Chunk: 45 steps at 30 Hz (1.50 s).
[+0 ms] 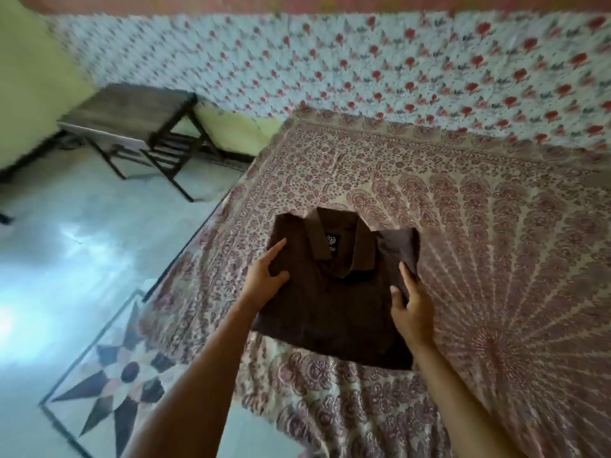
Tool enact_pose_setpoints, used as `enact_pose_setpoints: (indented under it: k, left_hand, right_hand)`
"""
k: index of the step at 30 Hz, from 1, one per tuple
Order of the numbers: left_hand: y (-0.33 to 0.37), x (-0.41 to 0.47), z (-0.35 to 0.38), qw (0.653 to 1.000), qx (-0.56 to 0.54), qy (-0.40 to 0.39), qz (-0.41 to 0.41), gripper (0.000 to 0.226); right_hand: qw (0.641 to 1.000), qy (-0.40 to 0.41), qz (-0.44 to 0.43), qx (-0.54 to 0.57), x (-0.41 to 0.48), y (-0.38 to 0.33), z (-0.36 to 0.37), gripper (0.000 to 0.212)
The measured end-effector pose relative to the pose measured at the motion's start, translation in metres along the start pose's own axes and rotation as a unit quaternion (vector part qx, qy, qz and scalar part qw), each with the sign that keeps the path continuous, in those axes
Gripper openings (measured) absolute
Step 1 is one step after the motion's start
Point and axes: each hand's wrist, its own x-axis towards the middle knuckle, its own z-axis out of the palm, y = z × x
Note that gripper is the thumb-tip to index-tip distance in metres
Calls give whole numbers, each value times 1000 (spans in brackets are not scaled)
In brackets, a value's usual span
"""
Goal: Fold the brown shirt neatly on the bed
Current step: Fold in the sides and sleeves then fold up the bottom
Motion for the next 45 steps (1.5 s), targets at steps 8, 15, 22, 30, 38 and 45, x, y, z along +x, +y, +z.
enact_pose_setpoints:
  k: [8,15,22,30,38,45]
  left_hand:
    - [-71,-92,-140,993,64,62,-71,76]
    - [-179,-63,-229,993,70,36,-84,83]
    - [-267,21,-274,990,123,-76,-9,86]
    - [-351,100,-245,968,160,-195,-3,95]
    - [-441,119,-207,960,196,-198,-28,92]
    - [-464,106,-201,952,254,-168,-40,82]
  right_hand:
    - [992,-104,-74,16,-62,-111,92,54]
    - [979,-184,-74,-44,-76,-167,210,68]
    - [983,-155,40,-93,-92,-188,330,76]
    - [967,-159,139,-143,-96,-145,404,85]
    - [943,-188,182,-203,-96,-89,444,81]
    - [924,-177,238,-243,-98,-77,449,73]
